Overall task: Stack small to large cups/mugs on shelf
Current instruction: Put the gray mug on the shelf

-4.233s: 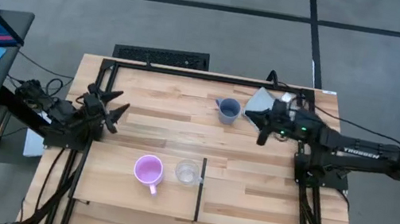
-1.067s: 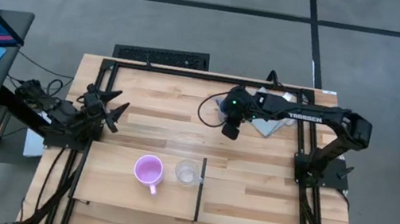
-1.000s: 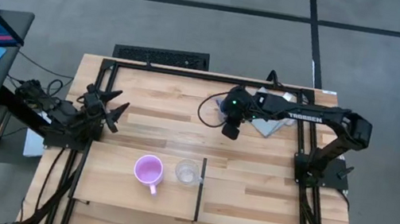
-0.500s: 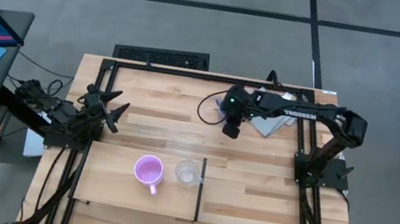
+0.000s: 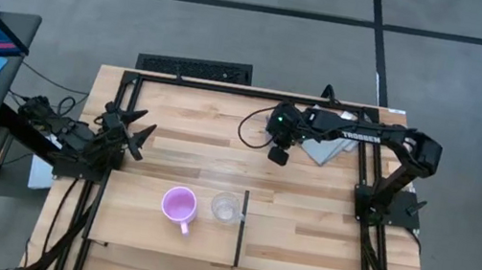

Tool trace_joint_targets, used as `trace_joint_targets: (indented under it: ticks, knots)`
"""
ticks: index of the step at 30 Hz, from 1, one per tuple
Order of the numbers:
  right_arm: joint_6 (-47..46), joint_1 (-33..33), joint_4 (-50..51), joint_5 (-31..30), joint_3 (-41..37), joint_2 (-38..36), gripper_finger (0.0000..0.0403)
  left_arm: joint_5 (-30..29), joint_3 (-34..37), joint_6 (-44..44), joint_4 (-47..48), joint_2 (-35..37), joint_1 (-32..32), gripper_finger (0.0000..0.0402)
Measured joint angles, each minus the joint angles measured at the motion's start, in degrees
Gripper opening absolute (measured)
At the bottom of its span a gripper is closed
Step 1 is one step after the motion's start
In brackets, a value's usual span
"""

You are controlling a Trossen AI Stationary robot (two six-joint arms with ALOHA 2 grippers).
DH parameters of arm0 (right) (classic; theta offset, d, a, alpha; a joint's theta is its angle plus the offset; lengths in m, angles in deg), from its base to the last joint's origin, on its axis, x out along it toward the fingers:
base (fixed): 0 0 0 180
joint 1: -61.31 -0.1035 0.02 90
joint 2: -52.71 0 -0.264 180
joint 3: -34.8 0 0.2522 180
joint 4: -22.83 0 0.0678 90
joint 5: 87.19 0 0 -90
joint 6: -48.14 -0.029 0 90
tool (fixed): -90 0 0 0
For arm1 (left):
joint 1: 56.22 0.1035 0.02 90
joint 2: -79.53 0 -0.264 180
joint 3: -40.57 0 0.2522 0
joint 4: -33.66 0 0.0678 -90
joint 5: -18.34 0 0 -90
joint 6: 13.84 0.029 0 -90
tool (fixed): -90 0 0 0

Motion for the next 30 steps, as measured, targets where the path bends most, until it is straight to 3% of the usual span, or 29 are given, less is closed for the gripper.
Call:
trace_joint_targets:
  ticks: [7,14,30]
  knots:
    - [0.0,0.0,-0.1,0.4,0.0,0.0,0.0025,0.0,0.0,-0.2,0.0,0.0,0.0,0.0256]
    - [-0.1,-0.7,-0.1,5.6,2.2,0.1,0.0014,0.0,0.0,-0.2,-0.1,0.0,0.0,0.0256]
    - [0.5,-2.6,-0.7,7.1,5.2,0.1,0.0014,0.1,0.0,-0.6,-0.1,0.0,0.0,0.0256]
